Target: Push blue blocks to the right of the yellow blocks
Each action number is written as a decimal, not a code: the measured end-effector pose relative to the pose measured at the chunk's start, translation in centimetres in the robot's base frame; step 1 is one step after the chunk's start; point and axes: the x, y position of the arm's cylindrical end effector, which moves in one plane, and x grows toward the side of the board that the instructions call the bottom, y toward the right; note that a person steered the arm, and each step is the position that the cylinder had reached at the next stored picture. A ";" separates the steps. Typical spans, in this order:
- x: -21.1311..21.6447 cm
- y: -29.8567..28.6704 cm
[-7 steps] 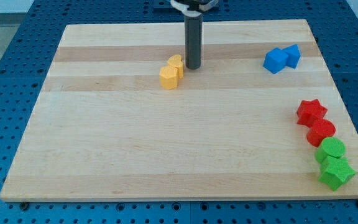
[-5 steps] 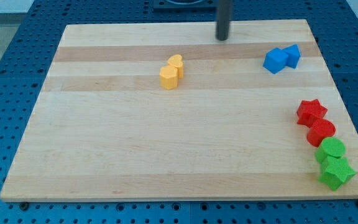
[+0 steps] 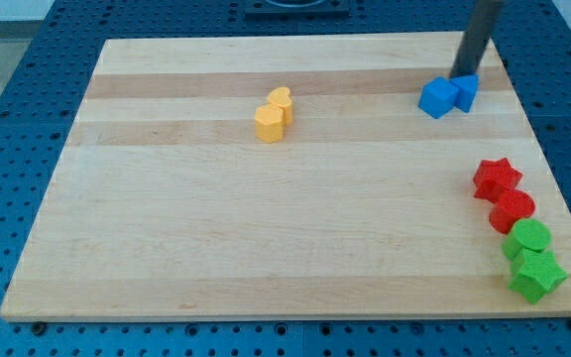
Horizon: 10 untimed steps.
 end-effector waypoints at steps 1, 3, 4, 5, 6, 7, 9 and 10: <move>1.6 -5.3; -2.3 -2.2; -3.1 4.6; -0.3 5.7; 1.1 1.0; 1.9 -4.5; 0.3 -1.1; -0.6 4.9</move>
